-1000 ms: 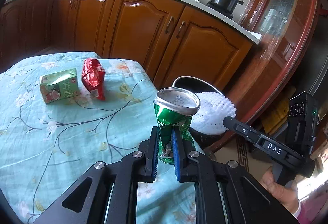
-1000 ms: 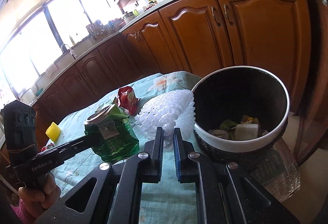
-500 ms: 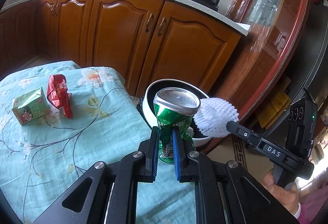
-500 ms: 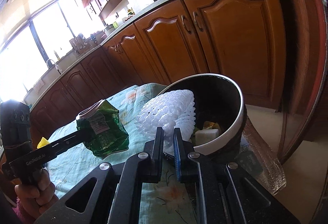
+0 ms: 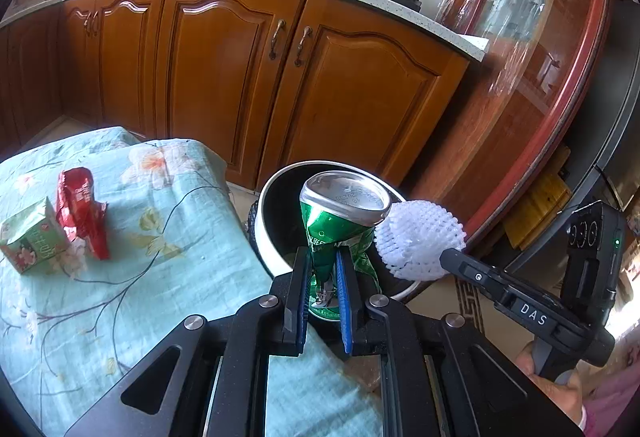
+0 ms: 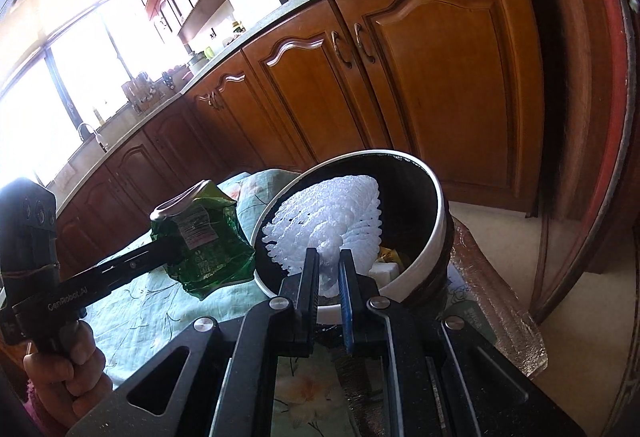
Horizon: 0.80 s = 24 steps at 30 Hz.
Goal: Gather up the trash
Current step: 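Carry the green can and white mesh net over the bin, then open both tools to drop the can and mesh net into the bin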
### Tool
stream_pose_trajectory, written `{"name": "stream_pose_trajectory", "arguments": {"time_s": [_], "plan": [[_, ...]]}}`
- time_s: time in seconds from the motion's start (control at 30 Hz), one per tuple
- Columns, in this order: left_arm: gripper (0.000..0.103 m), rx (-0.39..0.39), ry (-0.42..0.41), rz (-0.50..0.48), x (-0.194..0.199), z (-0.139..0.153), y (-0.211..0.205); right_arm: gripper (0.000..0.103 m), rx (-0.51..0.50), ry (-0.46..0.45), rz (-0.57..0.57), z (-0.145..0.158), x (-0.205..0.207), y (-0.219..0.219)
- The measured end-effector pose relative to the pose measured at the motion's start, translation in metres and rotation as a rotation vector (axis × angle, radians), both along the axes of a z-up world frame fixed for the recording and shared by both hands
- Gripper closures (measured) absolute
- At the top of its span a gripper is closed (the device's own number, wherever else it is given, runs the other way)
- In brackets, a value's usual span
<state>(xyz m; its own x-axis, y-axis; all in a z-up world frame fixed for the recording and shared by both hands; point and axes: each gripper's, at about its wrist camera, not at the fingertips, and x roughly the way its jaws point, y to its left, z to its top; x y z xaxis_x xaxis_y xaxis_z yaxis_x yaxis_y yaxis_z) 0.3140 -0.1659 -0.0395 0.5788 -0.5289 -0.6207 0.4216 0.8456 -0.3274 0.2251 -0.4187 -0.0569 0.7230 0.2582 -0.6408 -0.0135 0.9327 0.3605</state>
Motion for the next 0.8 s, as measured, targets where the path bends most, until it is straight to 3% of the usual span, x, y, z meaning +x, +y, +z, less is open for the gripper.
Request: {"name": "stream_pose_trajectory", "arguments": {"time_s": [0.63,0.77,0.8], "plan": [[0.092,0.043,0.047,-0.027,0.052,-0.011,-0.051,0.092,-0.027,0.048,-0.002,-0.01,0.036,-0.018],[0.092,0.051,0.079,-0.032,0.061,-0.018,-0.058,0.088,-0.016,0.072,0.003,-0.016,0.046,-0.022],[0.09,0.047,0.091,-0.032,0.063,-0.019,-0.06,0.082,-0.013,0.077,0.004,-0.017,0.048,-0.023]]}}
